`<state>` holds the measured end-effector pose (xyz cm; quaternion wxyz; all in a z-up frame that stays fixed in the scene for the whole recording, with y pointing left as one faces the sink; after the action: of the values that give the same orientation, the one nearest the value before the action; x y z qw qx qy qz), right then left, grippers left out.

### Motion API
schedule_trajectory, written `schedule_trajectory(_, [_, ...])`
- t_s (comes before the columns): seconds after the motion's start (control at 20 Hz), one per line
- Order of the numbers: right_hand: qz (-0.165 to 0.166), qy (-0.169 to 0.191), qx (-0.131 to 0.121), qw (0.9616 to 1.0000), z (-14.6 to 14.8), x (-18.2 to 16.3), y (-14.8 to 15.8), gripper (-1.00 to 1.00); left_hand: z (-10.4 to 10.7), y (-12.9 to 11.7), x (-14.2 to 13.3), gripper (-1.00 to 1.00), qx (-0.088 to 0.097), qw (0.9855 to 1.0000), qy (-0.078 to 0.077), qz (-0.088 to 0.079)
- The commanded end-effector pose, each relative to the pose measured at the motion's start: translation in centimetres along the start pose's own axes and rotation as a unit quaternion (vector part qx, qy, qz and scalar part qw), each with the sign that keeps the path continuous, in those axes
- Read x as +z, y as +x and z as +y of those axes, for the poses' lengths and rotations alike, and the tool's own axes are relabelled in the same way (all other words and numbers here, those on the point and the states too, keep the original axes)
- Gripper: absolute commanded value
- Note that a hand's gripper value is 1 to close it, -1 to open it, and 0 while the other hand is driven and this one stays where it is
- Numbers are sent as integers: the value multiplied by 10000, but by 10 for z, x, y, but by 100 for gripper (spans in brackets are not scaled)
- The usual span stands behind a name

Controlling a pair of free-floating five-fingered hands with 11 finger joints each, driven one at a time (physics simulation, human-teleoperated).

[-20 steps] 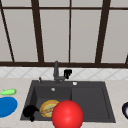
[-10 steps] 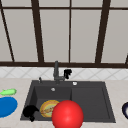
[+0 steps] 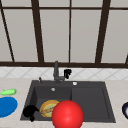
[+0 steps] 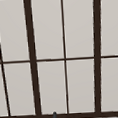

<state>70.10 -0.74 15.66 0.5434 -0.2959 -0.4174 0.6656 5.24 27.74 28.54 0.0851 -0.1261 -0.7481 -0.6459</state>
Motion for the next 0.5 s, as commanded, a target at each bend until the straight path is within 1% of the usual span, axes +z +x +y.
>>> schedule_trajectory(0.0, [187, 317, -53, 9993, -16, -3, 16, 100, 0, 0, 0, 0, 0, 10000, 0, 0])
schedule_trajectory(0.25, [313, 407, 190, 9985, -17, -5, 18, 100, 0, 0, 0, 0, 0, 10000, 0, 0])
schedule_trajectory(0.35, [476, 533, 407, 9966, -17, -5, 19, 100, 0, 0, 0, 0, 0, 10000, 0, 0])
schedule_trajectory(0.45, [699, 768, 377, 9939, -21, -6, 22, 100, 0, 0, 0, 0, 0, 10000, 0, 0])
